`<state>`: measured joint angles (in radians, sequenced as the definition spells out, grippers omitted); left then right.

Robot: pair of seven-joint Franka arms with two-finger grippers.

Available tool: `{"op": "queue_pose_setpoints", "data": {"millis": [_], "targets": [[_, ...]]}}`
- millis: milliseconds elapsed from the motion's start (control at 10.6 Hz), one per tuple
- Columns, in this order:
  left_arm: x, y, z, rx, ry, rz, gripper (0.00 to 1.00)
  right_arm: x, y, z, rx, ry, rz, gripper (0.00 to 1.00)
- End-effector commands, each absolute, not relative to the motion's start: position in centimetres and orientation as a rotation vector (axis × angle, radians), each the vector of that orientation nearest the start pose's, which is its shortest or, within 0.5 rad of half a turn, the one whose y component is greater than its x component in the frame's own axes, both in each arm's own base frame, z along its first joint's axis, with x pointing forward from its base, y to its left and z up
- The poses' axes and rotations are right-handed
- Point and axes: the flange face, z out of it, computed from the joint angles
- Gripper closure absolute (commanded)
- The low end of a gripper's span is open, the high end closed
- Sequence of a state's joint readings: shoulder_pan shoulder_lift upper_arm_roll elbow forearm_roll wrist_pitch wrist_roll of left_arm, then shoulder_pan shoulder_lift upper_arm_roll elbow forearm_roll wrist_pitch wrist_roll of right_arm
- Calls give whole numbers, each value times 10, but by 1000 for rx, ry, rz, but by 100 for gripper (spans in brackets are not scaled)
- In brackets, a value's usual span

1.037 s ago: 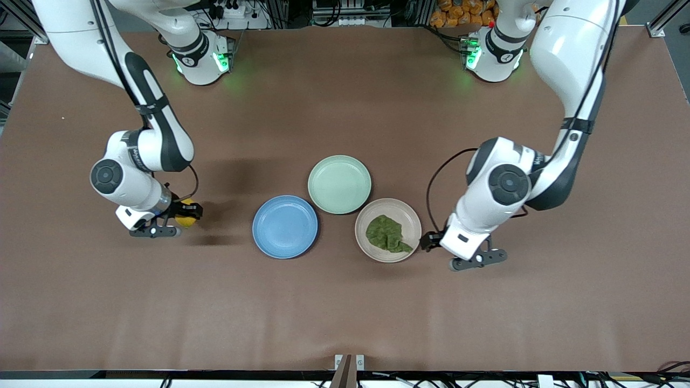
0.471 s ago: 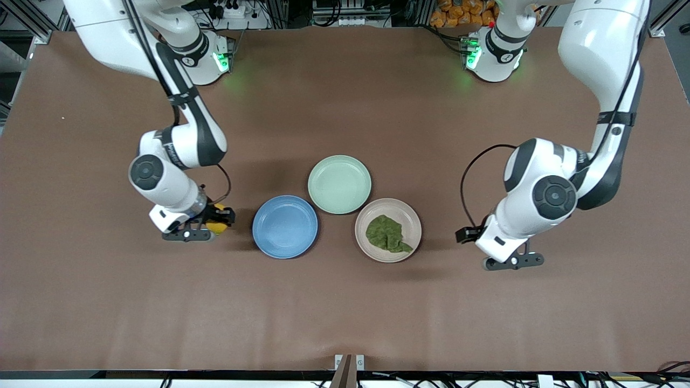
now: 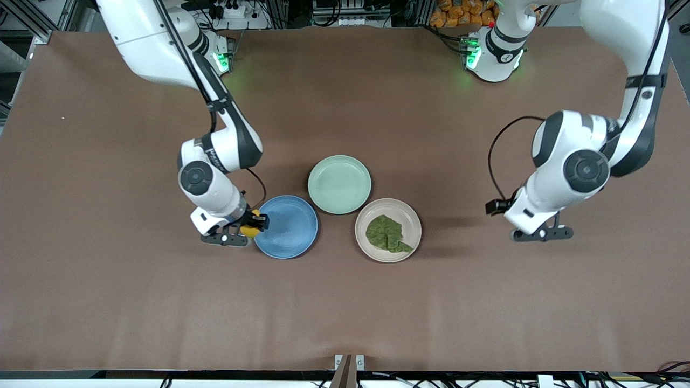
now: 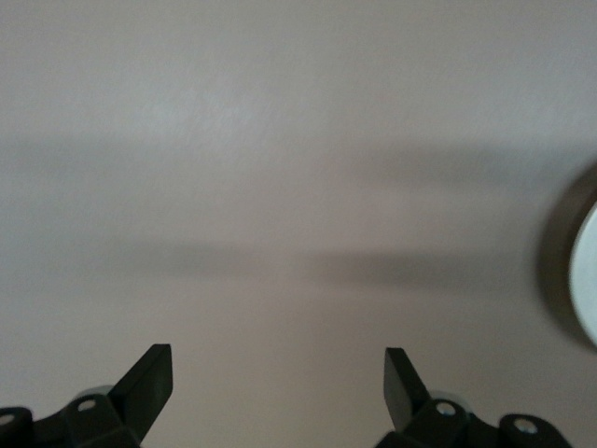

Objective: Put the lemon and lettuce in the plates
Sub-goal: 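Carry the lemon to the blue plate while the left gripper withdraws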

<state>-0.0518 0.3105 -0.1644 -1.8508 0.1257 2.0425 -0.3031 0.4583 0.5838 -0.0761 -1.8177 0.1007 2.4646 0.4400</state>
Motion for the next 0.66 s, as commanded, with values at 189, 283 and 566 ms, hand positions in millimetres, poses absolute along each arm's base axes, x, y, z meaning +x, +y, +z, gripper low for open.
{"op": "queue_pose_setpoints", "data": {"millis": [189, 283, 566], "targets": [[542, -93, 385, -3103, -21, 144, 0, 612, 288, 210, -3070, 239, -88, 70], [540, -95, 391, -3113, -22, 130, 0, 610, 296, 210, -3069, 234, -90, 69], [553, -96, 439, -3133, -26, -19, 0, 606, 304, 208, -3072, 220, -88, 65]]}}
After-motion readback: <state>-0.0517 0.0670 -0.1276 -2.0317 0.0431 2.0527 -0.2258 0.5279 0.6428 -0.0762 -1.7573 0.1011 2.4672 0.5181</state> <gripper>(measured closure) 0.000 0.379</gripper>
